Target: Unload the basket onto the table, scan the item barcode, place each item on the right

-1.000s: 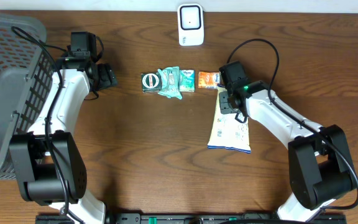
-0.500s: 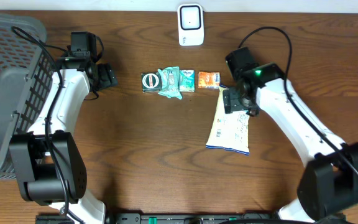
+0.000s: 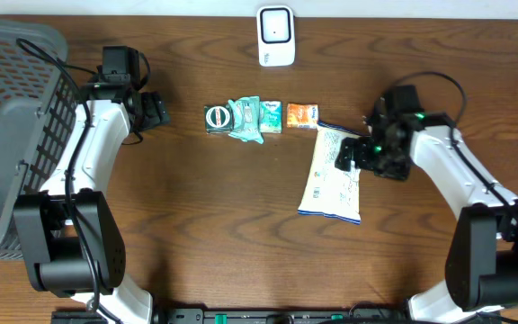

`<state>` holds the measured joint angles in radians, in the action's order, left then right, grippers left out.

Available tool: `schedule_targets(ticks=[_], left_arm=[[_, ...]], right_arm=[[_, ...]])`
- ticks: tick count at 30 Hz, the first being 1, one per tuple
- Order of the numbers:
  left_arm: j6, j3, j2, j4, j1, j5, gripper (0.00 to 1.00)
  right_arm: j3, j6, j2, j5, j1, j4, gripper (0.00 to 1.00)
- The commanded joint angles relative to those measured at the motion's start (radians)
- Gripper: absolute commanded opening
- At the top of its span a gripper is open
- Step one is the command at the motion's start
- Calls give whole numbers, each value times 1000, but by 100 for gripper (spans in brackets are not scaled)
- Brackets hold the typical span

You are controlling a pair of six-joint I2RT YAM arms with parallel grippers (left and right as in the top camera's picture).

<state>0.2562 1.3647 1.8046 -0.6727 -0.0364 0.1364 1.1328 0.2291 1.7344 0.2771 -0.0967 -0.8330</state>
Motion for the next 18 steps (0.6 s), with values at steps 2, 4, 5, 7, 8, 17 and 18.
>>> schedule_targets(ticks=[2, 4, 5, 7, 8, 17, 18], left_arm=[[-16, -5, 0, 0, 0, 5, 97], [-16, -6, 0, 0, 0, 5, 98], [-16, -5, 0, 0, 0, 5, 97], [-16, -6, 0, 0, 0, 5, 98], [-16, -6, 0, 0, 0, 5, 98], [-16, -6, 0, 0, 0, 5, 98], [-16, -6, 0, 0, 0, 5, 98]], right_arm=[[-82, -48, 3, 227, 56, 51, 99], [-114, -48, 3, 232, 58, 82, 99], [-132, -47, 3, 238, 55, 101, 99], [-166, -47, 3, 258, 48, 148, 99], [-180, -47, 3, 264, 45, 167, 99], [-327, 86, 3, 265, 43, 400, 99], [-345, 95, 3, 265, 43, 427, 97]])
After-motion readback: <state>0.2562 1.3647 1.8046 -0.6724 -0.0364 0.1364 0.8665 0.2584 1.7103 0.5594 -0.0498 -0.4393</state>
